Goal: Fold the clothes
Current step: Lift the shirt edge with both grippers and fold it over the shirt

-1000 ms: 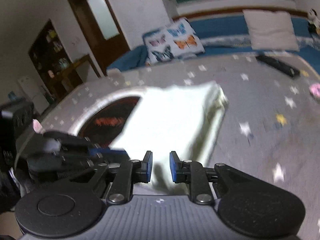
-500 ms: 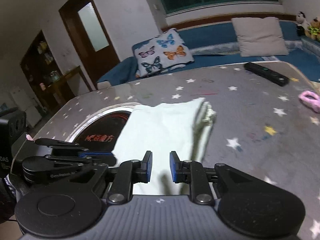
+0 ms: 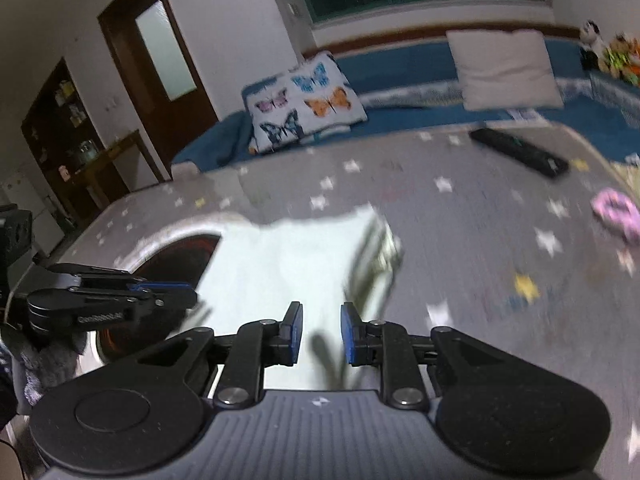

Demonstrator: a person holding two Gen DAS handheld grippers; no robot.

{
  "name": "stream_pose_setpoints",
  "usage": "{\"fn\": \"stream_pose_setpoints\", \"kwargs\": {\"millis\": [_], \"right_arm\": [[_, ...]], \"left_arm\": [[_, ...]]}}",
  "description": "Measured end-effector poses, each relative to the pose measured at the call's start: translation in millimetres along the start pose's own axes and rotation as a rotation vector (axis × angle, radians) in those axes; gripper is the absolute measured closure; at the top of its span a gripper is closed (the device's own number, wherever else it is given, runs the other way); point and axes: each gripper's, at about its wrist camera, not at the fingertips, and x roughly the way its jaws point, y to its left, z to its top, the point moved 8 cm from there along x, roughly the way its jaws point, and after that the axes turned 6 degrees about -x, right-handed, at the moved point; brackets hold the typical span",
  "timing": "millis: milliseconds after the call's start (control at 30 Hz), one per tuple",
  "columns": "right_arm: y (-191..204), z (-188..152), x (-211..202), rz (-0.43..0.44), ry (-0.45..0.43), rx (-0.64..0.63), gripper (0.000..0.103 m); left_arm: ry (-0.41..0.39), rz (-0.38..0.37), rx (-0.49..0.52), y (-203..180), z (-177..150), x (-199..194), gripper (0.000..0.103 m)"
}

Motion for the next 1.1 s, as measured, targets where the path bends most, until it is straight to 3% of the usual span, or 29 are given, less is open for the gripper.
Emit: {"fn": "stream_pose_setpoints", "kwargs": {"millis": [67,233,467,633,933,1100], "right_arm": [[4,12,9,0.012,-0.012,-0.013,0.074],[6,34,42,0.007,-0.018,-0.034,0.073],[-23,25,76,-0.019,0.044,0.012,0.074],[-23,26,72,-0.022,0.032,0.004,0.073],[-18,29,68,-0.050,0.037,-0.037,0.072],[1,29,54,-0.032,0.034,-0.092,0.069]], "left_arm": [[-0.005,0.006,-0.017,4,10,9,0.095],[-0.003,0.034,-0.046,16,27,36,0.095],[0.027,0.022,-0.085,28,26,55,0.095],[-0.005,0.019,-0.097,27,34,49,0.093],[0.011,0.068,-0.104,36,34,55,0.092],[0.003,0.065,-0.075,29,29,39,0.085]]}}
